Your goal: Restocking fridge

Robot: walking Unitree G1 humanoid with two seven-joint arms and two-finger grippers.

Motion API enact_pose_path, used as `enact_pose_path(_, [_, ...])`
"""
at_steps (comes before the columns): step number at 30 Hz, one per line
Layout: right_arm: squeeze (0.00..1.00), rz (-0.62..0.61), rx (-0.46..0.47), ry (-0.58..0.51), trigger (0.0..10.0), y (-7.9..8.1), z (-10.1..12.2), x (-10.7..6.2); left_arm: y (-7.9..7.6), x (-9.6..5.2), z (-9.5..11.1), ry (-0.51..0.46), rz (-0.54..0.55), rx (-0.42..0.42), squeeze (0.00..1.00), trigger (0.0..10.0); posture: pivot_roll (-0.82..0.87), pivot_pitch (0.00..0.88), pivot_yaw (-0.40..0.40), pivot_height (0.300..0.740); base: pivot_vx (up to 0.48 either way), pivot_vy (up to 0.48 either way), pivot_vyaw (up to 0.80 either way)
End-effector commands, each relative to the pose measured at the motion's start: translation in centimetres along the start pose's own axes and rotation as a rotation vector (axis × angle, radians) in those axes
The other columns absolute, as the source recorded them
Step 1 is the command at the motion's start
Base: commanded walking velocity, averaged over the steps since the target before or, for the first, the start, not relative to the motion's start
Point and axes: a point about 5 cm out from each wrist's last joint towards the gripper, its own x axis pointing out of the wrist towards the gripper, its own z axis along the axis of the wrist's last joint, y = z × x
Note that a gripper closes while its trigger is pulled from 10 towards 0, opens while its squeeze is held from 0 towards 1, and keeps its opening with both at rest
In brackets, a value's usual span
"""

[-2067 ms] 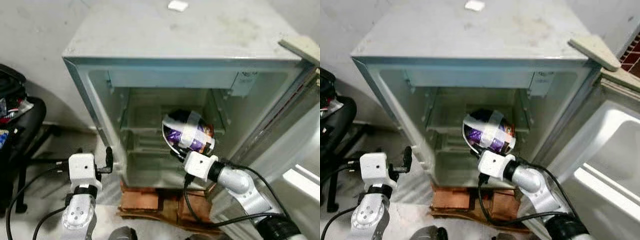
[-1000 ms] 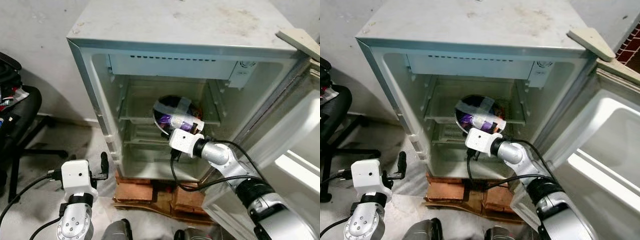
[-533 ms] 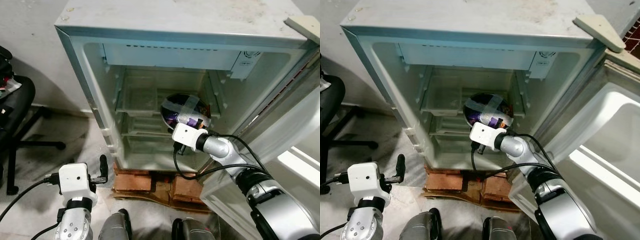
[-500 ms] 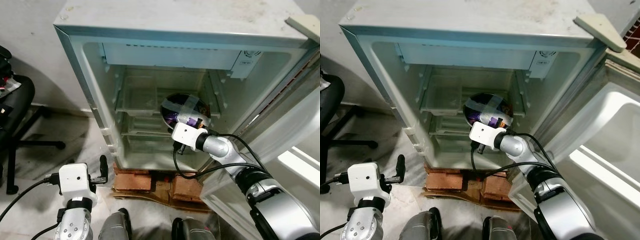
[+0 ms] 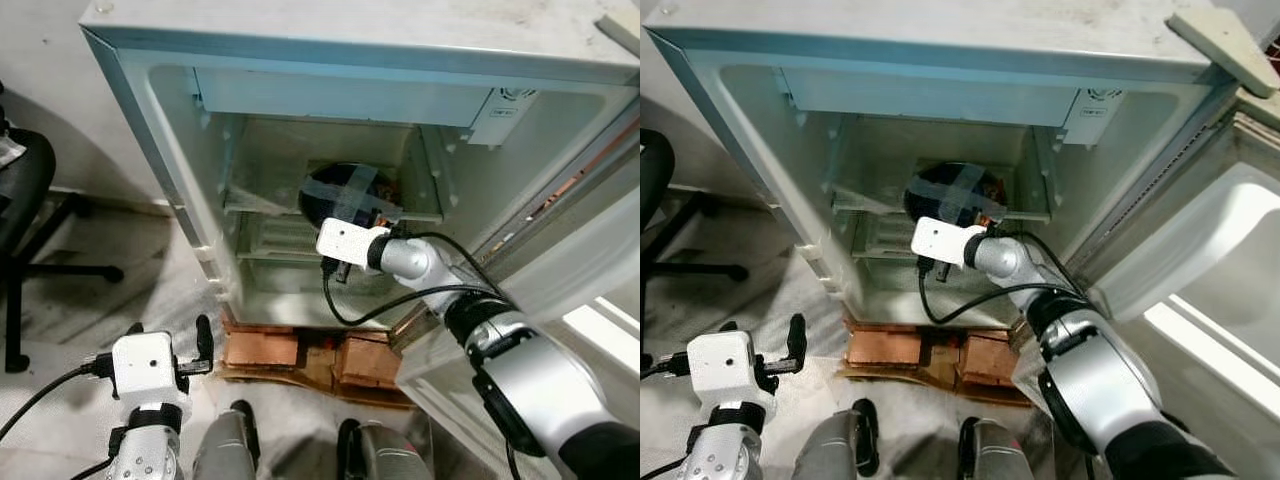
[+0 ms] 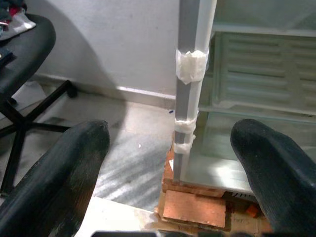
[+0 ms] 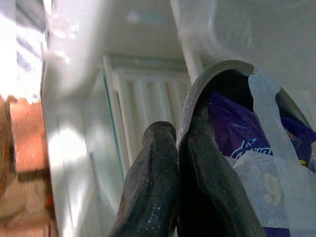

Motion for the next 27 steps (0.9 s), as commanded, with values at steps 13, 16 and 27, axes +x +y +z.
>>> enact_pose_path(13, [0.00, -0.108, -0.106, 0.102, 10.0, -4.0, 1.2, 0.1, -0.1, -0.8, 0.2, 0.030, 0.015, 0.006, 0.00, 10.0, 0.14, 0.333, -0.083, 0.740, 0.000, 0.000, 0.00])
enact_pose_path(16, [0.00, -0.134, -0.092, 0.114, 10.0, -4.5, 1.2, 0.0, 0.0, -0.8, 0.2, 0.032, 0.017, 0.006, 0.00, 10.0, 0.14, 0.333, -0.084, 0.740, 0.000, 0.000, 0.00])
enact_pose_path(27, [0.00, -0.182, 0.060, 0.103, 10.0, -4.5, 1.5, 0.4, -0.1, -0.4, 0.3, 0.034, 0.020, 0.012, 0.00, 10.0, 0.15, 0.332, -0.089, 0.740, 0.000, 0.000, 0.00])
